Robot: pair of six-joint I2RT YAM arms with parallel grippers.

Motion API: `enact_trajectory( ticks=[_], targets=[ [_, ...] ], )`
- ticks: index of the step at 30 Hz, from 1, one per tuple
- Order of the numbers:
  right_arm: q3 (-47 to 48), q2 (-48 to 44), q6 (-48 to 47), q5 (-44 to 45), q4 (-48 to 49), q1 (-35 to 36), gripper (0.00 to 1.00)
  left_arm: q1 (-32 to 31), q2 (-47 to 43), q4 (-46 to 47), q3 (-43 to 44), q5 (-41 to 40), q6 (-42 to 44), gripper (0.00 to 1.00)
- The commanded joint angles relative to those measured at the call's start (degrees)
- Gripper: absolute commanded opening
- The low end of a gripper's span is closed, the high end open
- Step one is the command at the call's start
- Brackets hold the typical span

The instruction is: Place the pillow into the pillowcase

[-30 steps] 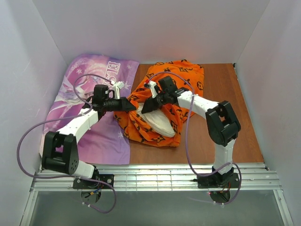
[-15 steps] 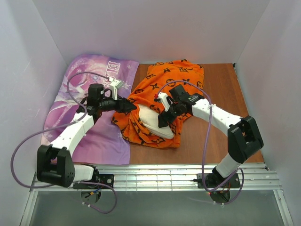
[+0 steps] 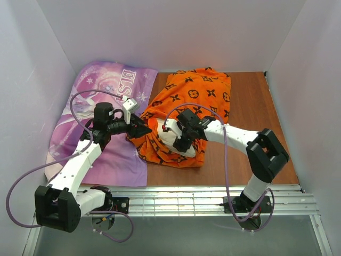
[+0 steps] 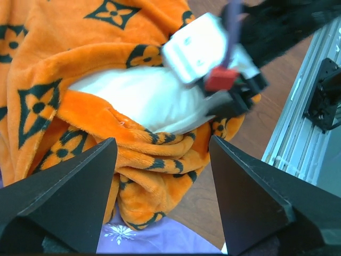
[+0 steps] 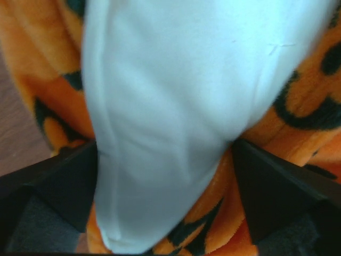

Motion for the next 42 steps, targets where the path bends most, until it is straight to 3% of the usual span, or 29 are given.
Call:
enact_trajectory(
  ticks=[1, 2, 3, 4, 6, 9, 14, 16, 20, 27, 34, 38, 42],
  targets=[
    [-0.7, 7.4, -2.12, 5.8, 2.29, 0.58, 0.69, 0.05, -4.74, 0.82, -2.08, 3.06, 5.54, 0.67],
    [0.09, 9.07, -2.03, 5.8, 2.21, 0.67, 0.51, -0.03, -5.27, 0.56, -2.61, 4.11, 6.76, 0.67],
    [2.18, 11.44, -0.81, 5.28, 1.95, 0.67, 0.08, -0.38, -6.49, -0.23, -3.57, 4.56, 11.48, 0.67],
    [3.42, 12.24, -0.1, 4.06, 1.42, 0.58, 0.01, -0.73, -7.37, -0.58, -4.45, 4.91, 13.7, 0.67],
    [7.97, 13.04, 1.82, -4.1, -1.46, 0.58, 0.01, -2.92, -10.26, -2.78, -7.07, 4.83, 23.94, 0.67],
    [11.86, 12.78, 4.82, -16.49, -3.67, -0.91, 0.01, -8.98, -13.61, -2.35, -13.12, 0.53, 32.59, 0.65],
    [15.03, 12.95, 10.09, -28.98, -5.7, -3.46, 0.01, -21.09, -14.52, 15.27, -22.2, -11.59, 35.96, 0.55],
    [15.04, 13.04, 10.71, -30.93, -6.14, -3.64, 0.01, -23.31, -11.88, 20.04, -23.7, -16.52, 36.48, 0.47],
    [13.81, 12.96, 11.16, -32.17, -6.14, -3.73, 0.01, -26.05, -3.98, 29.44, -24.06, -20.04, 40.43, 0.44],
    [13.8, 13.13, 11.94, -31.91, -5.88, -3.9, 0.01, -26.22, 4.3, 30.53, -23.08, -21.9, 44.38, 0.33],
    [14.34, 13.75, 12.74, -33.04, -5.97, -5.4, 0.01, -26.22, 2.98, 28.15, -29.41, -19.69, 46.68, 0.34],
    [12.76, 13.04, 12.47, -33.49, -5.97, -5.4, 0.01, -25.96, 9.21, 34.9, -29.77, -27.59, 43.79, 0.35],
    [11.0, 12.43, 12.12, -33.4, -5.88, -5.48, 0.01, -25.7, 8.97, 36.33, -28.8, -25.07, 42.64, 0.35]
  ],
)
